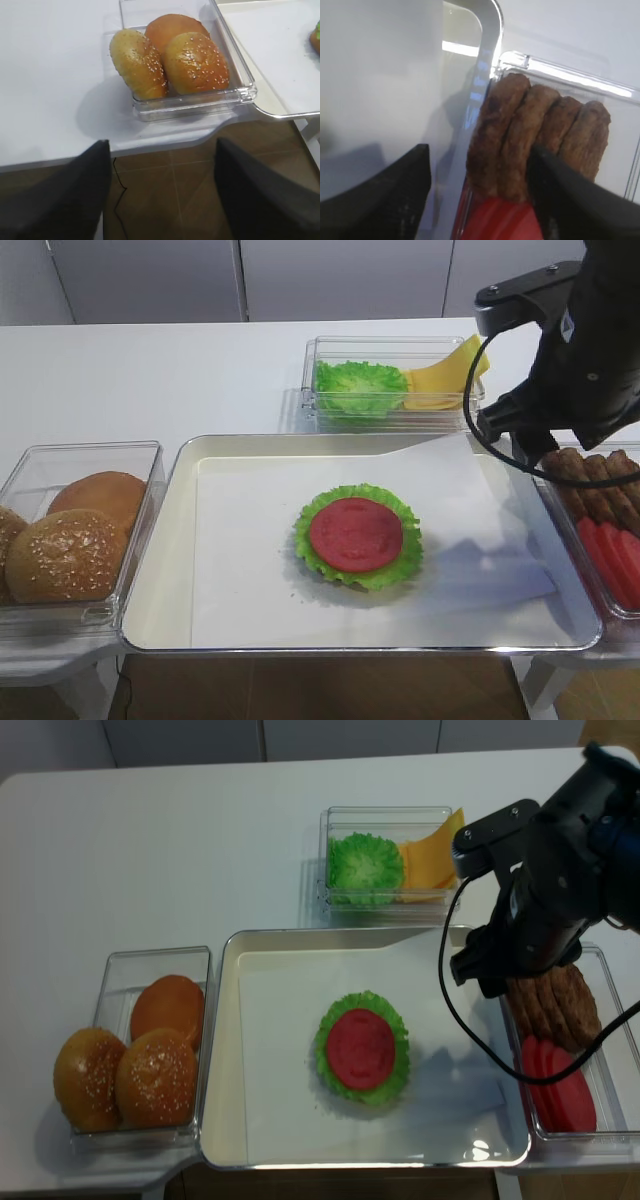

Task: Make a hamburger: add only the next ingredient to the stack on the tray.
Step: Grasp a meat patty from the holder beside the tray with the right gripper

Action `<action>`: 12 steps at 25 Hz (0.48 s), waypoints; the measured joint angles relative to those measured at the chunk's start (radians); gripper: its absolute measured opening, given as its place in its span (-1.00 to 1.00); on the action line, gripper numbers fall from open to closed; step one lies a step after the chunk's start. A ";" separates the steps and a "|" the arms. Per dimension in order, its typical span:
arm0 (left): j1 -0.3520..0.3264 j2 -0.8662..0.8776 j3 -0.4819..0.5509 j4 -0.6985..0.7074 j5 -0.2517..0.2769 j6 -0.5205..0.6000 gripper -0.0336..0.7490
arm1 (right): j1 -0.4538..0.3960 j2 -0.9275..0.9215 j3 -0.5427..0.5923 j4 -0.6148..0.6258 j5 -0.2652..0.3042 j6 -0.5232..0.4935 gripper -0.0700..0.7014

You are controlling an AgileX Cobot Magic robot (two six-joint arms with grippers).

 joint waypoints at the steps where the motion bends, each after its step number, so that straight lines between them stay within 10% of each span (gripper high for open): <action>1: 0.000 0.000 0.000 0.000 0.000 0.000 0.31 | 0.000 0.007 0.000 -0.009 0.000 0.005 0.38; 12: 0.000 0.000 0.000 0.000 0.000 0.000 0.31 | 0.000 0.079 -0.002 -0.030 -0.022 0.019 0.25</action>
